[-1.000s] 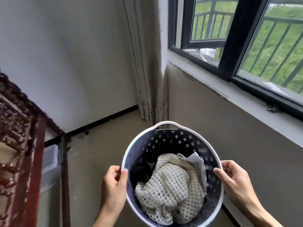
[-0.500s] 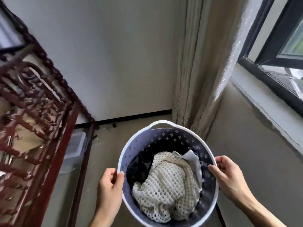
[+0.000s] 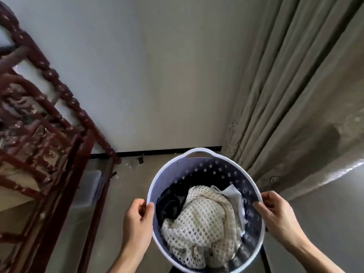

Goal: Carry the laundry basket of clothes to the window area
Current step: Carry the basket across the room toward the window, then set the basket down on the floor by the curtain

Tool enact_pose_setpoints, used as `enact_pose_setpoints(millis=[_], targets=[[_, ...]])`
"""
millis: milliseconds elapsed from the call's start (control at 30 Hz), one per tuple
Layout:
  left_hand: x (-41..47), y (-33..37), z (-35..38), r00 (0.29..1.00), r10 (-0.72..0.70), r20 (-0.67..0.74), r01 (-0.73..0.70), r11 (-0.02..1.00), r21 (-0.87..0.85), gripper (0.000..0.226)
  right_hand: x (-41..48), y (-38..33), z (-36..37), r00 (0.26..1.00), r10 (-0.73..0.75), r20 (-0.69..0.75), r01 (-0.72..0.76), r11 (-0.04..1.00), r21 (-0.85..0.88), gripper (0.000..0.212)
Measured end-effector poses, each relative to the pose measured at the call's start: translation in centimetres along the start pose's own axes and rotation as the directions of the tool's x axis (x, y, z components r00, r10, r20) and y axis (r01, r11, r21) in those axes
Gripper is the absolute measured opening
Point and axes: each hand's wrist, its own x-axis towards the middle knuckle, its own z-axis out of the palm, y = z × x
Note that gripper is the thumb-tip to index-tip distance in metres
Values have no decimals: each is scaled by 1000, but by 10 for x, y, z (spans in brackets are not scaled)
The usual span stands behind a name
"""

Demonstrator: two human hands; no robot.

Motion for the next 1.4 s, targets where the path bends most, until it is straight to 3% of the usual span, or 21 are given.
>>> enact_pose_setpoints(millis=[300,567,767,1100,1233,1400], targets=[[159,39,55,996,-32,84,24,995,95,24,131,-55,32,991,127,33,-126,991,-37,19],[275,19,140,971,-223,87,200,955,221,15,301,-64,85,955,211,209,-186,973,-136,10],[355,-11,212,936,-344,77,305,900,312,27,418,-54,140,935,253,248,-211,960,-184,6],[492,-191,357,893,-398,212,282,859,428,30,581,64,289,894,376,242,-284,896,-342,20],[541,-280,426,813,-499,301,331,821,466,12,633,136,358,906,391,164,-307,871,-383,30],[586,-359,504,676,-662,325,574,749,331,14,691,211,427,885,442,143,-379,865,-330,39]])
